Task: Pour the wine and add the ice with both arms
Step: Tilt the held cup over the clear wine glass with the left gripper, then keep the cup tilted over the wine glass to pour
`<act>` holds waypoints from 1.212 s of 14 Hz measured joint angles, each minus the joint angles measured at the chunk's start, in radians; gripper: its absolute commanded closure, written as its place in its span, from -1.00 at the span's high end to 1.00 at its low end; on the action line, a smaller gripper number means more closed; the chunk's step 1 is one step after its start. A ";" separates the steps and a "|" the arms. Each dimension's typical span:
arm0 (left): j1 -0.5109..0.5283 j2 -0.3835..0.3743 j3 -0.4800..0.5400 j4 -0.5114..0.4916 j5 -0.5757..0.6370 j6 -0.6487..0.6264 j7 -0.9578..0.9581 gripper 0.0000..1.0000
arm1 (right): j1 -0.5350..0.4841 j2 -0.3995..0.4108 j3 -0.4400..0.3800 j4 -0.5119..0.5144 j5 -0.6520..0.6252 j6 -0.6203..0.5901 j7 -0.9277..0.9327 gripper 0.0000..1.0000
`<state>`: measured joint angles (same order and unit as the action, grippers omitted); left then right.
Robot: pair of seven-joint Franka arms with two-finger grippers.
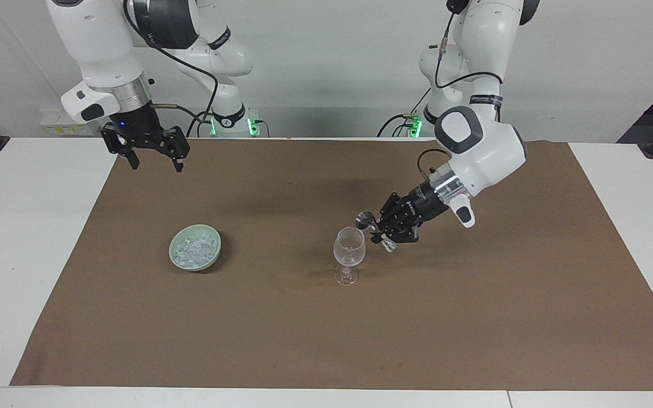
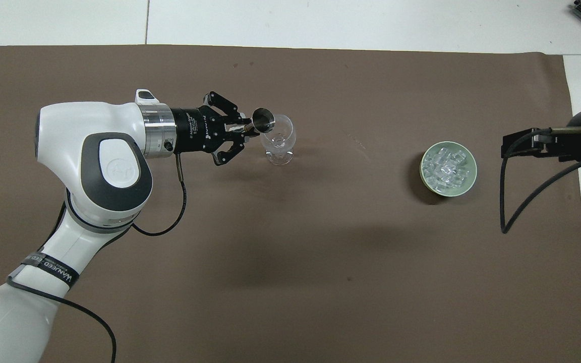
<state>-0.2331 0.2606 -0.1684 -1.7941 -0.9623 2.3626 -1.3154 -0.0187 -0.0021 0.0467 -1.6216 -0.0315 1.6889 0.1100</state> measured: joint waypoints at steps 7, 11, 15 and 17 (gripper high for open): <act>-0.037 0.000 0.000 0.014 0.173 0.063 -0.064 -1.00 | 0.000 0.000 0.000 0.000 0.000 0.000 0.000 1.00; -0.038 0.001 0.001 0.014 0.227 0.076 -0.064 -1.00 | 0.000 0.000 0.000 0.000 0.000 0.000 0.000 1.00; -0.056 0.001 0.000 0.014 0.306 0.108 -0.065 -1.00 | 0.000 0.000 0.000 0.000 0.000 0.000 0.000 1.00; -0.064 0.002 0.000 0.014 0.333 0.119 -0.065 -1.00 | 0.000 0.000 0.000 0.000 0.000 0.000 0.000 1.00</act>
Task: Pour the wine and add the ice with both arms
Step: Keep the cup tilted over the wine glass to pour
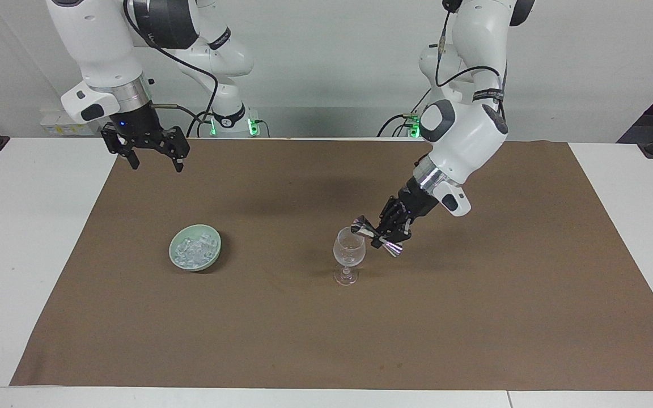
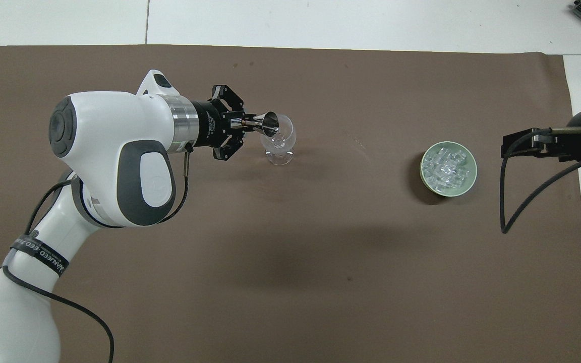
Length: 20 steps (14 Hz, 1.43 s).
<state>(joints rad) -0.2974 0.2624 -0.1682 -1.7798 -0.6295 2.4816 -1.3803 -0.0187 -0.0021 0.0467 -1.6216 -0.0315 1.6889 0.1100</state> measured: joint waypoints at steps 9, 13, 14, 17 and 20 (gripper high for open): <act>-0.011 0.003 0.000 0.000 0.087 0.030 0.000 -1.00 | 0.000 0.000 0.000 0.000 0.000 0.000 0.000 1.00; -0.011 0.004 0.000 0.000 0.123 0.032 0.000 -1.00 | 0.000 0.000 0.000 0.000 0.000 0.000 0.000 1.00; -0.011 0.004 0.000 0.000 0.133 0.032 0.000 -1.00 | 0.000 0.000 0.000 0.000 0.000 0.000 0.000 1.00; -0.012 0.004 0.000 0.000 0.157 0.032 0.000 -1.00 | 0.000 0.000 0.000 0.000 0.000 0.000 0.000 1.00; -0.020 0.004 0.000 0.000 0.181 0.033 0.000 -1.00 | 0.000 0.000 0.000 0.000 0.000 0.000 0.000 1.00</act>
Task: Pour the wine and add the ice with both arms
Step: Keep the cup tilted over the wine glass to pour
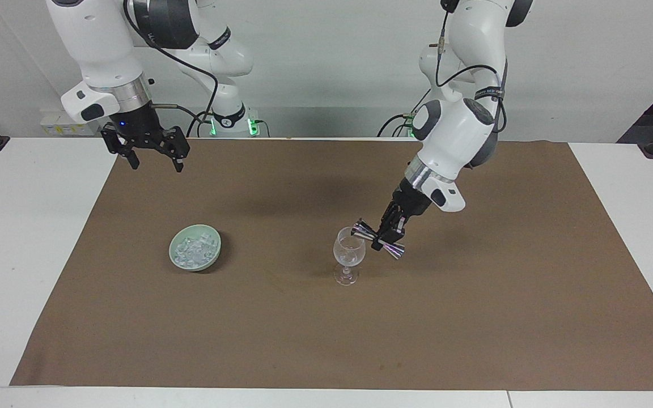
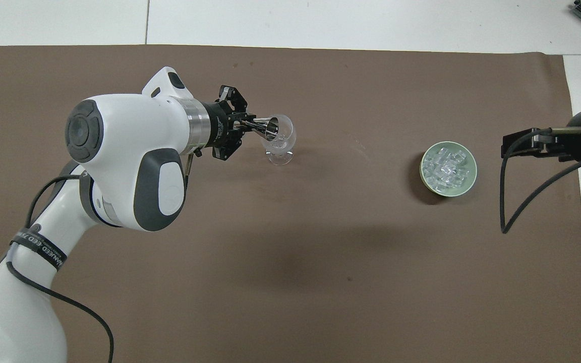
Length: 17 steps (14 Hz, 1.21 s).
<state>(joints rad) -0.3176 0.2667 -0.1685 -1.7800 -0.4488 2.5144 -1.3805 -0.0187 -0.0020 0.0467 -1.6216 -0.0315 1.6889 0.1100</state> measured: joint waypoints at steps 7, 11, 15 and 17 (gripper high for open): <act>-0.010 0.000 0.000 0.000 0.072 0.000 -0.004 -1.00 | 0.000 0.000 0.000 0.000 0.000 0.000 0.000 1.00; -0.023 0.000 0.001 0.000 0.089 0.002 -0.016 -1.00 | 0.000 0.000 0.000 0.000 0.000 0.000 0.000 1.00; -0.023 0.000 0.004 0.002 0.112 0.002 -0.018 -1.00 | 0.000 0.000 0.000 0.000 0.000 0.000 0.000 1.00; -0.023 -0.001 0.007 0.008 0.114 0.002 -0.018 -1.00 | 0.000 0.000 0.000 0.000 0.000 0.000 0.000 1.00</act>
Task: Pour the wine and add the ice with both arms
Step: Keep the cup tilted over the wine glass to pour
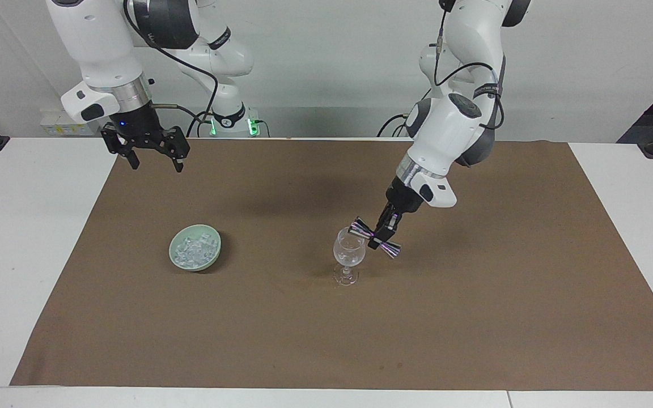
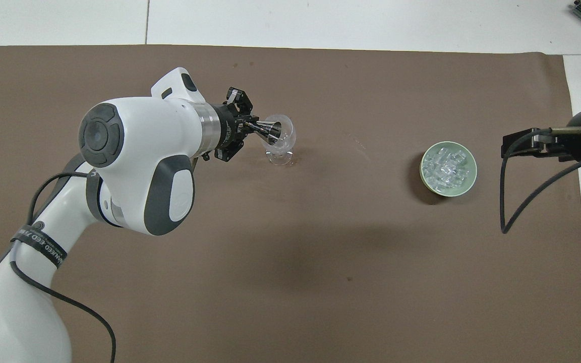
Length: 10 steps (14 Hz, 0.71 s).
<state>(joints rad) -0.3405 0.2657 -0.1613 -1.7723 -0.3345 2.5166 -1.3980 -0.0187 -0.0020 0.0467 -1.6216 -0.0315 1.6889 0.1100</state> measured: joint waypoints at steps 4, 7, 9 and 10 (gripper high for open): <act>0.000 -0.002 0.003 0.010 0.050 -0.001 -0.016 -1.00 | 0.000 0.000 0.000 0.000 0.000 0.000 0.000 1.00; -0.002 -0.002 0.002 0.027 0.157 -0.004 -0.091 -1.00 | 0.000 0.000 0.000 0.000 0.000 0.000 0.000 1.00; -0.004 -0.002 0.002 0.039 0.176 -0.011 -0.103 -1.00 | 0.000 0.000 0.000 0.000 0.000 0.000 0.000 1.00; -0.006 -0.002 0.002 0.043 0.180 -0.017 -0.104 -1.00 | 0.000 0.000 0.000 0.000 0.000 0.000 0.000 1.00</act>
<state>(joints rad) -0.3467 0.2638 -0.1589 -1.7296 -0.1542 2.5000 -1.5016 -0.0187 -0.0020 0.0467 -1.6216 -0.0315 1.6889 0.1100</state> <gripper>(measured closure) 0.780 0.000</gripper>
